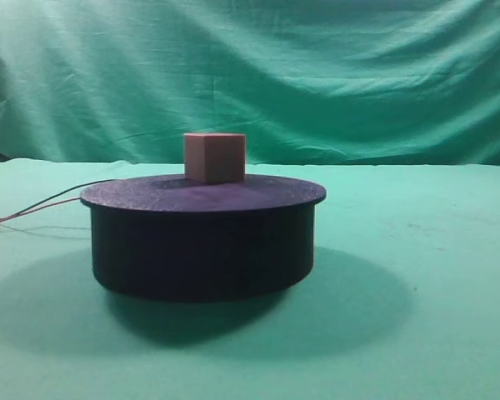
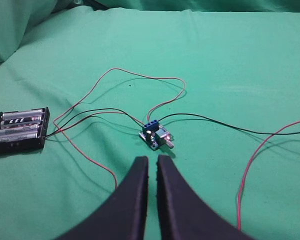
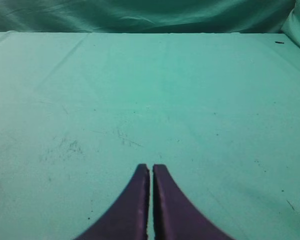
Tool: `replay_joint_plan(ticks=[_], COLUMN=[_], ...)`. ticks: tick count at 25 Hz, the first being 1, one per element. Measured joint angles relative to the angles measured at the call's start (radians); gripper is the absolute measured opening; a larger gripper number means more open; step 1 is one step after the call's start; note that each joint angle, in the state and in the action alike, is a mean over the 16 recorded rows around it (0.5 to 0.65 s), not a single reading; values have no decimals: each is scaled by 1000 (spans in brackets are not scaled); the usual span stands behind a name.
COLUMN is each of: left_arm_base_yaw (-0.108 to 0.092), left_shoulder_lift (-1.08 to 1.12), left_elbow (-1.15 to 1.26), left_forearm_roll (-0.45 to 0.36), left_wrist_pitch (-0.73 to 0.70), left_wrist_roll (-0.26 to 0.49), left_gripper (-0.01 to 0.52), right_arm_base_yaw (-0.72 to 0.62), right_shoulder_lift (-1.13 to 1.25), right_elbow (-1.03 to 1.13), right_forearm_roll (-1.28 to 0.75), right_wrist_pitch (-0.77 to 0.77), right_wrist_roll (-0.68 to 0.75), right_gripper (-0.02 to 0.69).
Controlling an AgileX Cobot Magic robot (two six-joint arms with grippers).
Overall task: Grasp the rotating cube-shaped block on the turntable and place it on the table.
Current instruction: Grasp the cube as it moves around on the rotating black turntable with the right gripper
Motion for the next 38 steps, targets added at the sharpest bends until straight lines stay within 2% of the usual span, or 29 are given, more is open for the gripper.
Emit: replay_joint_plan(ticks=[13, 27, 31, 38], left_arm_base_yaw=[0, 0, 0, 0], left_shoulder_lift=[0, 0, 0, 0], left_elbow=[0, 0, 0, 0], left_forearm_roll=[0, 0, 0, 0], left_wrist_pitch=[0, 0, 0, 0], left_wrist_roll=[0, 0, 0, 0], left_gripper=[0, 0, 0, 0], right_arm_base_yaw=[0, 0, 0, 0], right_shoulder_lift=[0, 5, 41, 171], right_elbow=[1, -25, -101, -280], right_forearm_roll=[0, -3, -1, 24], right_wrist_pitch=[-30, -425, -374, -105], right_wrist_roll=[0, 1, 6, 21], right_gripper=[0, 0, 0, 0])
